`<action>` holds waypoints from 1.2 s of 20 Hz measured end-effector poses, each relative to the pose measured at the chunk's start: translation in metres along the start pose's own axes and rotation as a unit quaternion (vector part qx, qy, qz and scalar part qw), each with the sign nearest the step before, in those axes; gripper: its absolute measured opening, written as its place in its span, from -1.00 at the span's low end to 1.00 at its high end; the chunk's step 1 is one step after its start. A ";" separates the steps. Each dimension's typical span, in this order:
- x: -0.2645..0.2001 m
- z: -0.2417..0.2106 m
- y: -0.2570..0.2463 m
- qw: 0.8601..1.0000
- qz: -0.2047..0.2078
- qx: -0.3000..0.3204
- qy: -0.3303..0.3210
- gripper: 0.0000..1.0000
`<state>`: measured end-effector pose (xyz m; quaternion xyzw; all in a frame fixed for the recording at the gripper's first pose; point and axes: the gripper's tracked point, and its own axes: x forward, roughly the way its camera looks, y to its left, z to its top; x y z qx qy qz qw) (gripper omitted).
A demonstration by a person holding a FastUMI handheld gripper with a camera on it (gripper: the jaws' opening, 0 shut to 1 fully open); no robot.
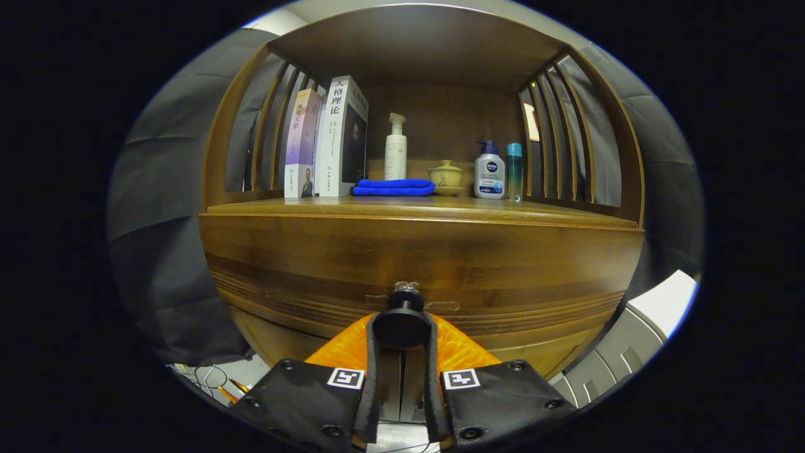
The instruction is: Pull open the drawer, take out the items inside it, and place them on the countertop above the cabinet.
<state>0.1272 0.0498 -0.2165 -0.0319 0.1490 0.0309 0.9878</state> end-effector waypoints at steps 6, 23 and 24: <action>-0.011 -0.002 -0.001 1.000 0.002 -0.001 0.002 -0.37; -0.088 -0.020 0.005 1.000 0.009 -0.005 -0.007 -0.37; -0.093 -0.021 0.005 1.000 0.010 -0.007 -0.007 -0.37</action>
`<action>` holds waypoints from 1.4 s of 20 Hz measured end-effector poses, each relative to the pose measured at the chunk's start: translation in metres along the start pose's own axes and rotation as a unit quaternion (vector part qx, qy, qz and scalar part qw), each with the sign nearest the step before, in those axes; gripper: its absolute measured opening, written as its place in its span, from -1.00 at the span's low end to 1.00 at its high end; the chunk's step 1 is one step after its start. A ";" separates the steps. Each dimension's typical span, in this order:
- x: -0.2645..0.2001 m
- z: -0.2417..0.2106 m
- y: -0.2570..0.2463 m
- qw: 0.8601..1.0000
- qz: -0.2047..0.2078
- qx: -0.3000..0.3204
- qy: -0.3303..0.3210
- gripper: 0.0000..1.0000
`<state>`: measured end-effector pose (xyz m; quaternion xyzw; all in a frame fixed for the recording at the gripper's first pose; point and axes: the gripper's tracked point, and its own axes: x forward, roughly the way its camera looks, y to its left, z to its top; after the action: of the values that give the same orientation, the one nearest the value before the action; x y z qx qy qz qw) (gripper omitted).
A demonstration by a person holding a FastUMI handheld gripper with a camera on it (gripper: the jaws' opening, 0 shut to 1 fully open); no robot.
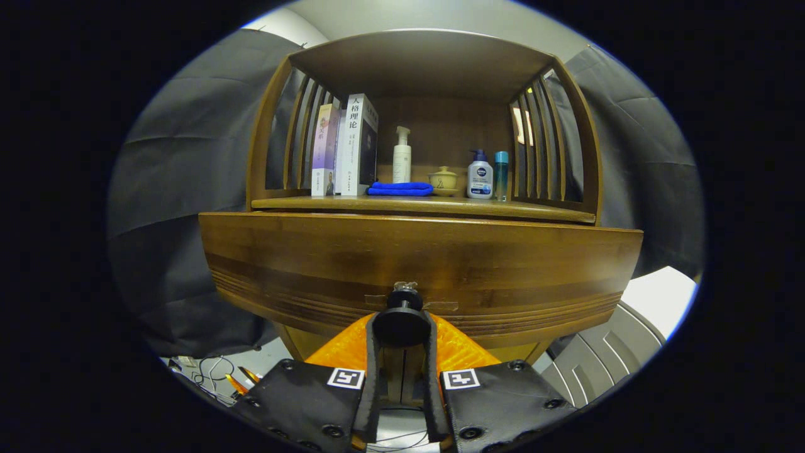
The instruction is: Pull open the drawer, take out the items inside it, and place them on the countertop above the cabinet.
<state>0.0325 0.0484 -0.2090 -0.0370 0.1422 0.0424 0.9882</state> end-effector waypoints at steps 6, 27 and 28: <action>-0.020 -0.005 0.005 1.000 0.006 -0.007 -0.001 -0.38; -0.055 -0.016 0.011 1.000 0.017 -0.024 -0.002 -0.37; -0.054 -0.016 0.011 1.000 0.018 -0.026 -0.003 -0.37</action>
<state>-0.0245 0.0541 -0.2092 -0.0596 0.1386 0.0635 0.9865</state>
